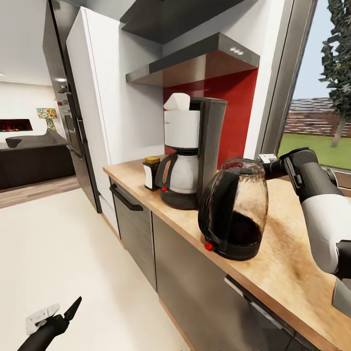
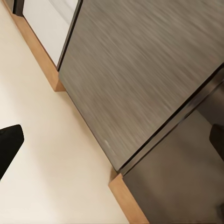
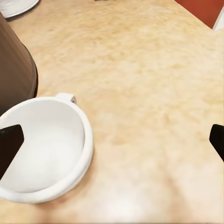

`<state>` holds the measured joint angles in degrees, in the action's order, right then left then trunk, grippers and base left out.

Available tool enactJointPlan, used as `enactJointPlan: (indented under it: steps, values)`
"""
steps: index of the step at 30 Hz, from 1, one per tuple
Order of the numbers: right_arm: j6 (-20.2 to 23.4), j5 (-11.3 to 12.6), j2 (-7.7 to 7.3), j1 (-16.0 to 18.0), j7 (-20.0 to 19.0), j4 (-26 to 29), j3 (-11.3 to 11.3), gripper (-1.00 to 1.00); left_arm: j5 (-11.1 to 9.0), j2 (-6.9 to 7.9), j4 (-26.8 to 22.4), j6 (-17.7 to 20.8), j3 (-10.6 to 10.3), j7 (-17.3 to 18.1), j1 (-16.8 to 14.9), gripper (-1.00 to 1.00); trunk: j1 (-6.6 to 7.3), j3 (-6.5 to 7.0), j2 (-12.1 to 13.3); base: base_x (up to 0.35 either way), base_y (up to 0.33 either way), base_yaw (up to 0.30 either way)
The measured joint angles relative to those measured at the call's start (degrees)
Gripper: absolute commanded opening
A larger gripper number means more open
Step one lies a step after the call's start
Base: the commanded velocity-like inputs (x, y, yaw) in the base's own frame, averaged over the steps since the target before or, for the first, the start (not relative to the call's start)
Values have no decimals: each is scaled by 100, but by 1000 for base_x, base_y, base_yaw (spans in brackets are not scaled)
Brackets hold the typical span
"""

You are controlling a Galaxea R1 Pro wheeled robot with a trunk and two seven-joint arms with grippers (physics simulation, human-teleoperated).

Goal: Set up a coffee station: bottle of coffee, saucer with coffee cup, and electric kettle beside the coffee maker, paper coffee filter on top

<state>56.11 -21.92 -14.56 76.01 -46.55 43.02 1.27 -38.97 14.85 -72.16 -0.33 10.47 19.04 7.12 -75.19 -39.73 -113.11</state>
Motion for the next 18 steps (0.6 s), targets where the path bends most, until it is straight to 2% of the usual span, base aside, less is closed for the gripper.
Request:
enactJointPlan:
  steps: [7, 18]
  values:
    - [0, -29, -13, -2, 0, 0, 7, 100, 1, -1, 0, 0, 0, 0, 0, 100, -154, -126, -281, 0, 0, 0]
    - [0, -34, -14, -1, 0, 0, 8, 100, 1, -1, 0, 0, 0, 0, 0, 100, -154, -126, -282, 0, 0, 0]
